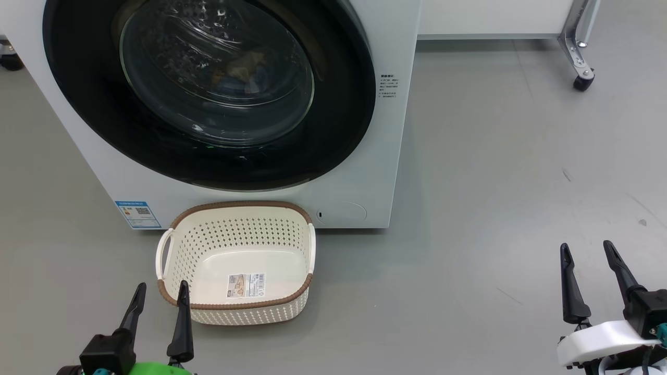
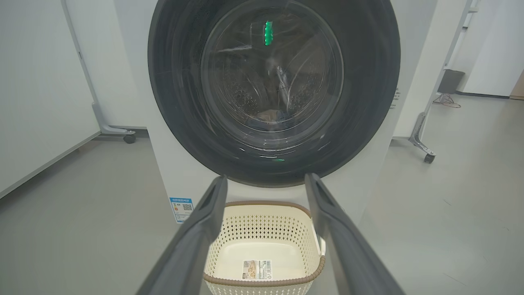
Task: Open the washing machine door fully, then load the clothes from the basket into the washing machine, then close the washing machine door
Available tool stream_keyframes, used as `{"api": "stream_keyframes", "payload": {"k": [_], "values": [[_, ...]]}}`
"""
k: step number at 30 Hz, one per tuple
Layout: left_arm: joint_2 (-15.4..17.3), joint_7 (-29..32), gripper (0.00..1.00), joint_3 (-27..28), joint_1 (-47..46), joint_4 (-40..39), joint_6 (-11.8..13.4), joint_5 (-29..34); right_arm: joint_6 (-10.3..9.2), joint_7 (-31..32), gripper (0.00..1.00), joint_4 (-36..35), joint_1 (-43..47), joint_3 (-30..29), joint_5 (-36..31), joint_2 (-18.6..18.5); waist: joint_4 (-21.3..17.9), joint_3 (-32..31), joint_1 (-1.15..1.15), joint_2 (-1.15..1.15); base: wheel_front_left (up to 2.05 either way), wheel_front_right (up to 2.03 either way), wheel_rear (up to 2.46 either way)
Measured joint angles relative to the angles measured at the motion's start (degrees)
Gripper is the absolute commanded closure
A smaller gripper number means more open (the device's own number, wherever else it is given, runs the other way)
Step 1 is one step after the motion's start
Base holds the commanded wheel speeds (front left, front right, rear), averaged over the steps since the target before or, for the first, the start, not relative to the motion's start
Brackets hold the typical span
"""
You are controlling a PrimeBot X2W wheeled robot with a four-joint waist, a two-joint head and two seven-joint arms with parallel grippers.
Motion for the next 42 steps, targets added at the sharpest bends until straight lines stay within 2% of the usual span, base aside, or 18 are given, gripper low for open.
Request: {"api": "stream_keyframes", "payload": {"k": [10,11,17,24,42], "values": [[0.0,0.0,0.00,0.0,0.7,-0.1,0.0,0.0,0.54,0.0,0.00,0.0,0.0,-0.4,-0.4,0.7,1.0,0.3,0.00,0.00,0.00,0.00,0.00],[-0.1,0.1,1.00,-0.1,0.7,0.5,0.0,0.0,0.54,0.0,1.00,0.6,0.1,-0.3,-0.4,0.9,1.0,0.3,0.00,0.00,0.00,0.00,0.00],[-1.2,0.3,1.00,-0.6,1.3,3.9,0.0,-0.2,0.54,0.0,1.00,4.3,1.8,0.1,-0.3,3.1,1.0,0.3,0.00,0.00,0.00,0.00,0.00],[-1.2,0.8,1.00,-0.6,1.3,4.0,0.0,-2.9,0.54,1.7,1.00,5.9,1.0,-1.4,2.6,3.2,1.0,0.3,0.00,0.00,0.00,0.00,0.00],[-1.2,4.3,1.00,0.3,0.6,4.5,-0.1,-18.5,1.04,7.5,1.00,8.2,-1.9,-4.2,18.8,3.8,0.8,0.4,0.00,0.00,0.00,0.00,0.00]]}}
